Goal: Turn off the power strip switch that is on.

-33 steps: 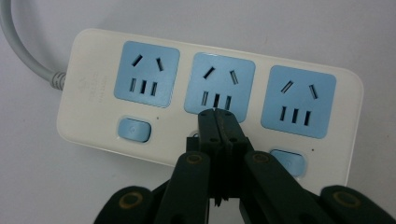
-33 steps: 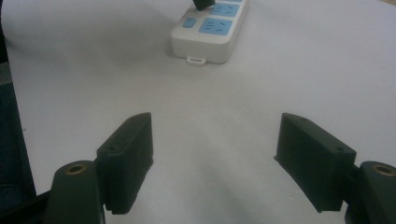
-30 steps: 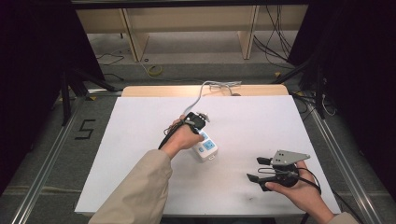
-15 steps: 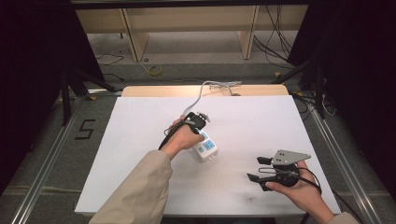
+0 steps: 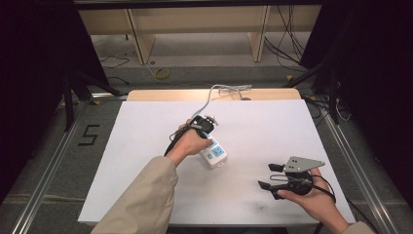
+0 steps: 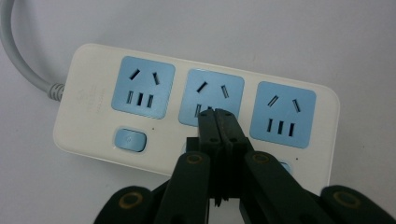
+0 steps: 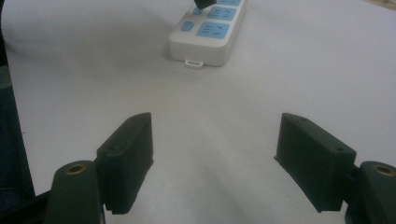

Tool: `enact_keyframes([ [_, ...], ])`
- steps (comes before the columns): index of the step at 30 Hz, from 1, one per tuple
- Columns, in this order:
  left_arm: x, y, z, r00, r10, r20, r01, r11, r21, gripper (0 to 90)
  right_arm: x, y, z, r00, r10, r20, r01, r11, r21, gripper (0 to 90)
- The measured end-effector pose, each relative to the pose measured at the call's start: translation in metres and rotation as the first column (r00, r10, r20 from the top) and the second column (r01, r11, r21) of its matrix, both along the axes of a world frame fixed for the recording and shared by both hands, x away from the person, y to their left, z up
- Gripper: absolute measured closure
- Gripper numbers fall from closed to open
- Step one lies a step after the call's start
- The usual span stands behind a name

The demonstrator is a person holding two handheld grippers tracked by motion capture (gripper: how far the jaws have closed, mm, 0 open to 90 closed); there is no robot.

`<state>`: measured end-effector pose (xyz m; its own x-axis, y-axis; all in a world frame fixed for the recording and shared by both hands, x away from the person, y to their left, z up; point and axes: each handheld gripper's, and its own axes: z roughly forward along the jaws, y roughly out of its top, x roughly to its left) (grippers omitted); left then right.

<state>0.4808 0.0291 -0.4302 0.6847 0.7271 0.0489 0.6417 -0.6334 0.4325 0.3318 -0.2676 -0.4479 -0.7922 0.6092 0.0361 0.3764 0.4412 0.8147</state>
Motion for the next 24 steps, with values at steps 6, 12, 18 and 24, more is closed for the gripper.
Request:
enact_keyframes([
  [6,-0.001,0.005,0.005,0.9983,0.020,0.054,-0.018,0.9986,-0.051,89.8,0.000,0.000,0.000,1.0000,0.001,0.003,-0.001,1.000,0.000,27.7],
  [12,-0.005,0.011,0.015,0.9922,0.022,0.123,-0.009,0.9939,-0.110,78.7,0.000,0.000,0.000,1.0000,0.000,0.003,0.000,1.000,0.001,27.7],
  [18,-0.008,0.021,0.023,0.9836,0.028,0.178,0.006,0.9821,-0.188,59.9,0.000,0.000,0.000,1.0000,-0.001,0.002,0.001,1.000,-0.002,27.7],
  [24,-0.012,0.034,0.024,0.9720,-0.004,0.235,0.052,0.9780,-0.202,36.2,0.000,0.000,-0.001,1.0000,-0.001,0.001,0.001,1.000,-0.001,27.7],
])
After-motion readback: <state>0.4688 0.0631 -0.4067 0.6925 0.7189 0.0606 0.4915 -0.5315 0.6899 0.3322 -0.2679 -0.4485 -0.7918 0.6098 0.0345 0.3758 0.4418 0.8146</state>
